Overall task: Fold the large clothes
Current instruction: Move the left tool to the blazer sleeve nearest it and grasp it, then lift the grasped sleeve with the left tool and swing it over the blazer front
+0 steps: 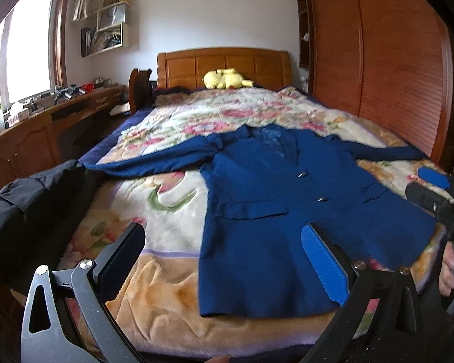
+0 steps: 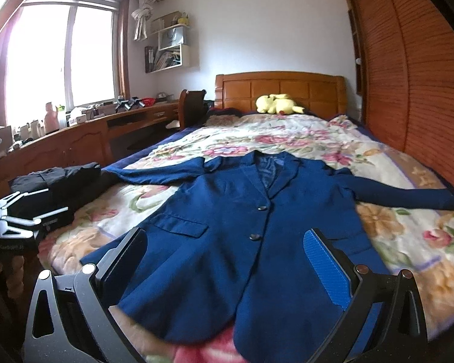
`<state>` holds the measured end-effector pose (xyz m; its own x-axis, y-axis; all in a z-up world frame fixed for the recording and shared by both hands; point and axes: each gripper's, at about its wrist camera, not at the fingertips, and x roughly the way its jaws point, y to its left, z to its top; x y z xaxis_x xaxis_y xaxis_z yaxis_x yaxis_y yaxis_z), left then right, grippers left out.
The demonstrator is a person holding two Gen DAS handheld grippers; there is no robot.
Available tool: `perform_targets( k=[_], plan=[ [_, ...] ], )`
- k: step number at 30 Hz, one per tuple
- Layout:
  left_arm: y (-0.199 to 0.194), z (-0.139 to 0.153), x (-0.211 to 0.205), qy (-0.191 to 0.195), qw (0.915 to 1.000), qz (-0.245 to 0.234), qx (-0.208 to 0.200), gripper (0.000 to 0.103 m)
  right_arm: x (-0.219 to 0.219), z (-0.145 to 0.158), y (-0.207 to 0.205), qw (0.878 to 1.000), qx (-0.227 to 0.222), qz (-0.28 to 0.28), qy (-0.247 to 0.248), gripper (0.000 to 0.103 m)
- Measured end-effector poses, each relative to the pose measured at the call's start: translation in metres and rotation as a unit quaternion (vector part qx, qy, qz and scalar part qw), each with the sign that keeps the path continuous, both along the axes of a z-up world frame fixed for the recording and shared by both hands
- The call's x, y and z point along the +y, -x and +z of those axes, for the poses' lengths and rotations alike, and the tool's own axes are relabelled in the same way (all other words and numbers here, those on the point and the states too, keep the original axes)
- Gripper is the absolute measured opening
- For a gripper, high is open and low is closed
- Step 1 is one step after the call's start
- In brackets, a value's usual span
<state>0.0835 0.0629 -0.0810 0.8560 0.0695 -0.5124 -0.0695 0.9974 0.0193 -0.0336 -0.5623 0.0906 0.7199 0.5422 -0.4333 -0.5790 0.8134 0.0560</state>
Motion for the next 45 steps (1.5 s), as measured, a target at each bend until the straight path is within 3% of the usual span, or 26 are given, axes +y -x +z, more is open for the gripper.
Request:
perform_targets(
  k=[9, 17, 24, 31, 34, 40, 45],
  plan=[
    [-0.05, -0.031, 0.035, 0.013, 0.999, 0.016, 0.039, 0.103, 0.037, -0.017, -0.065, 0.999, 0.022, 0.023, 0.021, 0.103],
    [-0.106, -0.015, 0.075, 0.01, 0.9986, 0.034, 0.039, 0.103, 0.081, -0.003, -0.105, 0.998, 0.006, 0.046, 0.03, 0.103],
    [-0.162, -0.005, 0.109, 0.013, 0.9979, 0.042, 0.047, 0.103, 0.117, -0.027, -0.137, 0.996, 0.023, 0.069, 0.044, 0.103],
    [-0.207, -0.028, 0.134, 0.021, 0.9943, 0.05, 0.092, 0.103, 0.128, -0.065, -0.151, 0.989, 0.073, 0.106, 0.075, 0.103],
    [-0.225, -0.043, 0.143, 0.023, 0.9925, 0.054, 0.107, 0.103, 0.123, -0.062, -0.152, 0.989, 0.071, 0.107, 0.069, 0.103],
    [-0.261, -0.065, 0.165, 0.067, 0.9863, 0.072, 0.133, 0.103, 0.131, -0.065, -0.154, 0.989, 0.072, 0.107, 0.078, 0.103],
    [-0.291, -0.071, 0.179, 0.062, 0.9846, 0.087, 0.139, 0.099, 0.141, -0.067, -0.154, 0.989, 0.066, 0.102, 0.083, 0.103]
  ],
)
